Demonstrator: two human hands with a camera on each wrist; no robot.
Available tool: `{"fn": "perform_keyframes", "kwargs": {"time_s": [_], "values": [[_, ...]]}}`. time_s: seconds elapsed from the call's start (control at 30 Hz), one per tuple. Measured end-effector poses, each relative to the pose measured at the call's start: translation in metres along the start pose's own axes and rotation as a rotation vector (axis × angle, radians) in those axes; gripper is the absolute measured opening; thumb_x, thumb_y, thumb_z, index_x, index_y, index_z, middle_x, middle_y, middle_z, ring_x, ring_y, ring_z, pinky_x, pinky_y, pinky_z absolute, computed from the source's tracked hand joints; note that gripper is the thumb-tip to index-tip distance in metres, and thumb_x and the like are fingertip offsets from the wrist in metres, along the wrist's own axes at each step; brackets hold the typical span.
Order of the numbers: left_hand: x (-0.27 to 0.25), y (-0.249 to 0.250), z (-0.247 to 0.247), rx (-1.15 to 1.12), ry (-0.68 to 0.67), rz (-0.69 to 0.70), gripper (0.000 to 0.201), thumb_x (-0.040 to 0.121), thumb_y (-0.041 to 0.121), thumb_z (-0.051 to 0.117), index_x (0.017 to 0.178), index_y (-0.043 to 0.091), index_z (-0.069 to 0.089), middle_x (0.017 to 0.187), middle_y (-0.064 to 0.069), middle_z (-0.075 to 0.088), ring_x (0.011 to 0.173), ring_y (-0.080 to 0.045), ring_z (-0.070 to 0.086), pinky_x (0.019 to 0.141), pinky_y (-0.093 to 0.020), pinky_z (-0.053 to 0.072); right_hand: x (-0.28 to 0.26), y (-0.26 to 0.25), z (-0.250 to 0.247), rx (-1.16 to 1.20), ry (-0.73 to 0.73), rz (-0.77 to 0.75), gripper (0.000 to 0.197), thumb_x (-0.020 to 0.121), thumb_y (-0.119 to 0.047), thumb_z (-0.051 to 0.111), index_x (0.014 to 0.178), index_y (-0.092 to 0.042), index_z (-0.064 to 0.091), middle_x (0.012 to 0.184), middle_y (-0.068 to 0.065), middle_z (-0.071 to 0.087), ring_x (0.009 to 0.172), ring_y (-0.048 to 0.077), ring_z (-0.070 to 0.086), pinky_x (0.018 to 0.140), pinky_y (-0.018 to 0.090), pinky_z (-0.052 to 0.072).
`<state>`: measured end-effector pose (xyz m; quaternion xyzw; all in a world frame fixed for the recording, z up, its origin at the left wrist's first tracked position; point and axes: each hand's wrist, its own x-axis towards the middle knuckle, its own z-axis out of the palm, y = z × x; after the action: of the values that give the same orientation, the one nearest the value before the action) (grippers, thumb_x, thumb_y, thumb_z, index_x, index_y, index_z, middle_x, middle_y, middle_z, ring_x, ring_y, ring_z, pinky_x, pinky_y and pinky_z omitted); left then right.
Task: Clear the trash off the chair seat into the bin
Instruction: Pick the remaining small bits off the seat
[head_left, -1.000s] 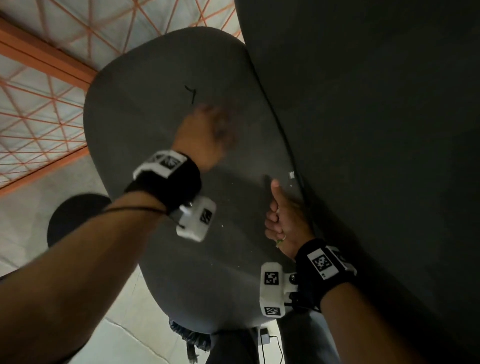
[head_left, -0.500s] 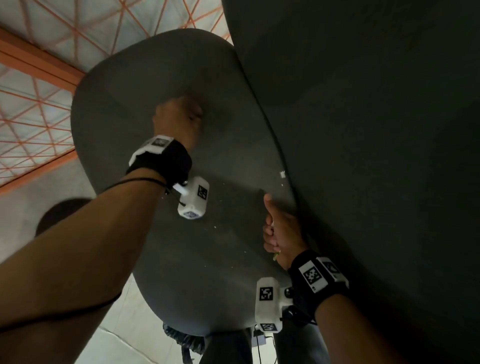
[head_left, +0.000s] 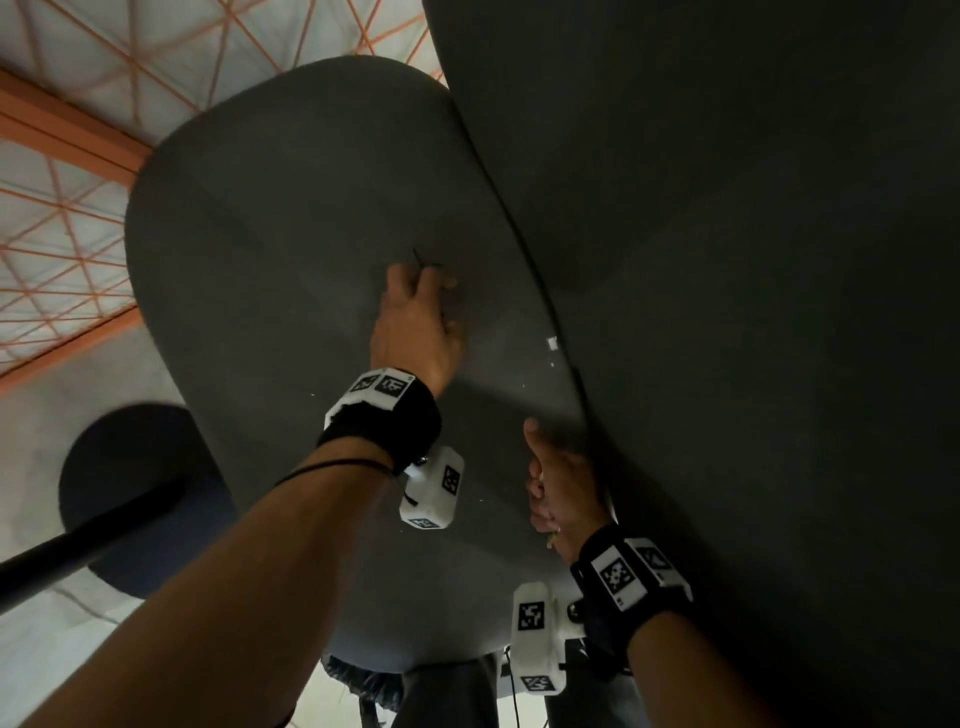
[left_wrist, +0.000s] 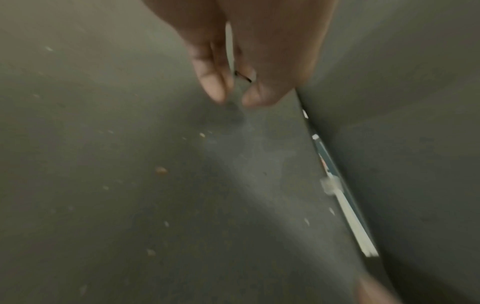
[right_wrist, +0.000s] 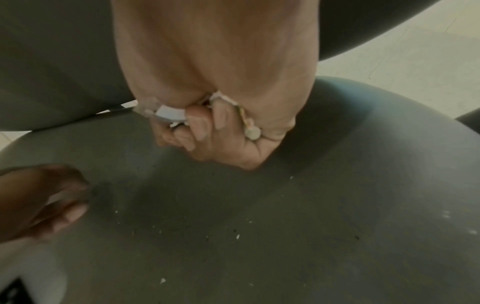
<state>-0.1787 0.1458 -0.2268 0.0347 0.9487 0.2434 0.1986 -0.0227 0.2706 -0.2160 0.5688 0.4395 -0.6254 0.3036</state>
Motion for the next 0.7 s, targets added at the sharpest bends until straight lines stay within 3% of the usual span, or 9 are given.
{"fn": "perform_keyframes", "kwargs": {"time_s": [0.1,0.17,0.33,0.57,0.7], "values": [[0.007,-0.004,-0.007,-0.004,0.08,-0.061,0.045,0.083,0.021,0.062,0.125,0.013,0.048,0.131,-0.015,0.039,0.095,-0.038,0.057,0.073,-0.037,0.051,-0.001,0.003,-0.001,-0.017,-0.012,-0.004,0.055,0.086,-0.059,0.058,0.054,-0.02,0.037,0.043,-0.003,0.031,0.03,0.008,0.021,0.039,0.013,0.014],[0.014,-0.006,-0.011,0.0,0.062,-0.097,0.048,0.086,0.027,0.063,0.128,0.013,0.046,0.132,-0.015,0.039,0.094,-0.039,0.058,0.072,-0.037,0.047,-0.002,0.005,0.0,-0.025,-0.022,-0.012,0.054,0.086,-0.058,0.058,0.054,-0.02,0.037,0.044,-0.003,0.031,0.031,0.008,0.021,0.038,0.013,0.014],[0.03,-0.008,-0.019,0.147,0.002,-0.077,0.044,0.09,0.037,0.061,0.126,0.013,0.053,0.129,-0.013,0.048,0.102,-0.041,0.058,0.084,-0.047,0.05,-0.004,0.007,-0.002,-0.021,-0.031,-0.014,0.054,0.087,-0.057,0.057,0.055,-0.019,0.037,0.046,-0.002,0.031,0.03,0.008,0.02,0.038,0.012,0.013],[0.049,-0.008,-0.035,0.308,-0.044,0.073,0.029,0.092,0.03,0.054,0.109,0.011,0.069,0.111,-0.017,0.066,0.099,-0.043,0.061,0.082,-0.048,0.052,-0.004,0.013,-0.004,-0.026,-0.037,-0.016,0.054,0.086,-0.058,0.058,0.054,-0.019,0.038,0.045,-0.003,0.031,0.03,0.008,0.02,0.039,0.012,0.013],[0.042,0.008,-0.032,0.109,-0.079,0.114,0.024,0.087,0.023,0.059,0.103,0.016,0.074,0.102,-0.014,0.073,0.097,-0.036,0.067,0.086,-0.043,0.054,-0.005,0.014,-0.004,-0.031,-0.029,-0.022,0.054,0.086,-0.058,0.057,0.054,-0.019,0.038,0.046,-0.002,0.031,0.03,0.008,0.021,0.038,0.011,0.015]]}}
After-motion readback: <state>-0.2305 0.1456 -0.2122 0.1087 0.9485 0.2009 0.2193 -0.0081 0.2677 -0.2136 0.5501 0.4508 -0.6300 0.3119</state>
